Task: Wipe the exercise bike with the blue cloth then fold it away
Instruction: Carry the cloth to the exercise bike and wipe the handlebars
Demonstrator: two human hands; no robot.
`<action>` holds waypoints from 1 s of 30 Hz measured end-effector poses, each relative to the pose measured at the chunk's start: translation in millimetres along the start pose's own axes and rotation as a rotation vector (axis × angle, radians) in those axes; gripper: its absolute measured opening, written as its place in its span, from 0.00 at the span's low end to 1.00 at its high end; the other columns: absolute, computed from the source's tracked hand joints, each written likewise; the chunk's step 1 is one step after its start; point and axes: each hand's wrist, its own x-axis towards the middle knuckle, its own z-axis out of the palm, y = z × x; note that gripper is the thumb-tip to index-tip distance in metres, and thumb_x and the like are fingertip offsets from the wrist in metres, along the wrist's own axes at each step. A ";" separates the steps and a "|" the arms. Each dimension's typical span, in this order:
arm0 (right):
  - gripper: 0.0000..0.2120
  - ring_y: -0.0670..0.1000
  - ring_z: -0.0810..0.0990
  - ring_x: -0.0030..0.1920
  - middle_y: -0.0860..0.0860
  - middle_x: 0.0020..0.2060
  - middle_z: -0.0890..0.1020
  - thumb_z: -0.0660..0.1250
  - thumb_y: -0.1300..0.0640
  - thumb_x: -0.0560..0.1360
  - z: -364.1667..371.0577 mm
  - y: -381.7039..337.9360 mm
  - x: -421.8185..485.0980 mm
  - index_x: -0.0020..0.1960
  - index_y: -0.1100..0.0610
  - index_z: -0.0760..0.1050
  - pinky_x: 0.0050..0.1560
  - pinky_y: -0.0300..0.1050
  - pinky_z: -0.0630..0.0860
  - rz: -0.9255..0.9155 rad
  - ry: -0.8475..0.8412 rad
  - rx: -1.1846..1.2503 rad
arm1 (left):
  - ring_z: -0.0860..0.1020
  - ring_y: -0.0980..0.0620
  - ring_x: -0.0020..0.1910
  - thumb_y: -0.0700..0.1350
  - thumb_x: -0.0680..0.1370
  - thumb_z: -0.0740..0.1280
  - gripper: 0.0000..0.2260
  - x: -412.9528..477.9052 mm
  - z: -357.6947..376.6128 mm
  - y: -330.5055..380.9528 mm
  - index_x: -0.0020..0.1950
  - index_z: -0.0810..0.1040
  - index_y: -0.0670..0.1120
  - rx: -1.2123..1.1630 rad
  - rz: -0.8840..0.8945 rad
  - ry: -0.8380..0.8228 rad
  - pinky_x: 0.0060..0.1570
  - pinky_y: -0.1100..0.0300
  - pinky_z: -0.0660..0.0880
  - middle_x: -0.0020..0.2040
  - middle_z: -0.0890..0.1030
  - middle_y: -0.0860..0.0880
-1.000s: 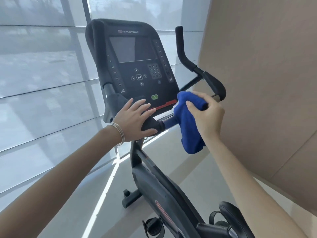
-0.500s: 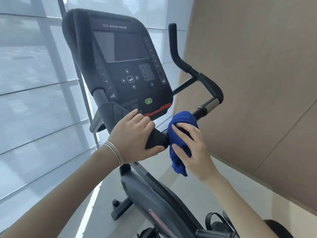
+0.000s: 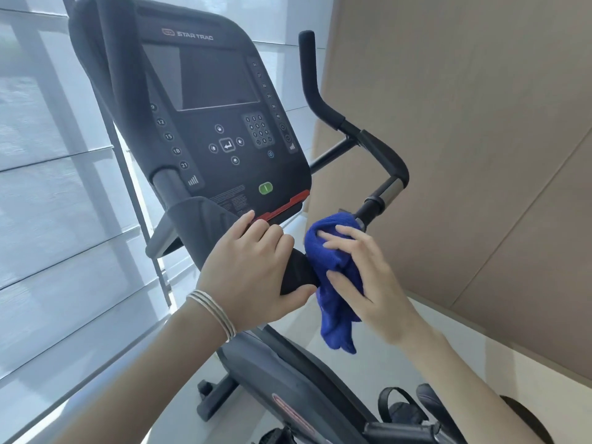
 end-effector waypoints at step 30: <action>0.14 0.56 0.71 0.61 0.53 0.61 0.77 0.62 0.67 0.77 0.9 33.5 18.5 0.60 0.59 0.77 0.65 0.35 0.62 0.144 0.266 -0.279 | 0.75 0.46 0.44 0.66 0.73 0.46 0.28 -0.2 -5.5 5.3 0.46 0.76 0.47 -0.019 -0.014 -0.080 0.64 0.50 0.66 0.43 0.79 0.50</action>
